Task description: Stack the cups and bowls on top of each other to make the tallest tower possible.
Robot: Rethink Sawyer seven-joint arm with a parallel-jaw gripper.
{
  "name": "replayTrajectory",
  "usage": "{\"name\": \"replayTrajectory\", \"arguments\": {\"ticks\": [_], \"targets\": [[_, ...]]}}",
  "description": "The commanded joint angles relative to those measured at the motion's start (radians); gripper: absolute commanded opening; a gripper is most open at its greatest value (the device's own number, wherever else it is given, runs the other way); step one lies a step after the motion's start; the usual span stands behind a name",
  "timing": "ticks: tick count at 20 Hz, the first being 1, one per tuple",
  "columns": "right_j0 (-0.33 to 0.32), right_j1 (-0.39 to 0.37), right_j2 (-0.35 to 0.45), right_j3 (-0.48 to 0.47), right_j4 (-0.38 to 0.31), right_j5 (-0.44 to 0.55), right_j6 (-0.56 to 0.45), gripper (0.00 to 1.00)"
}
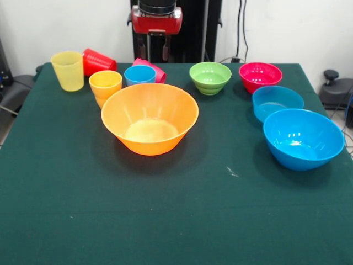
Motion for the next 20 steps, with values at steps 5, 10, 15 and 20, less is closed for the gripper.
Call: {"name": "replayTrajectory", "arguments": {"ticks": [5,10,15,20], "targets": [[0.034,0.045,0.083,-0.062,0.036,0.104,-0.017,1.00],[0.037,0.079,0.082,-0.079,0.026,0.081,-0.010,1.00],[0.033,0.087,0.090,-0.080,0.031,0.083,-0.014,1.00],[0.043,0.095,0.079,-0.089,0.028,0.094,-0.008,1.00]]}}
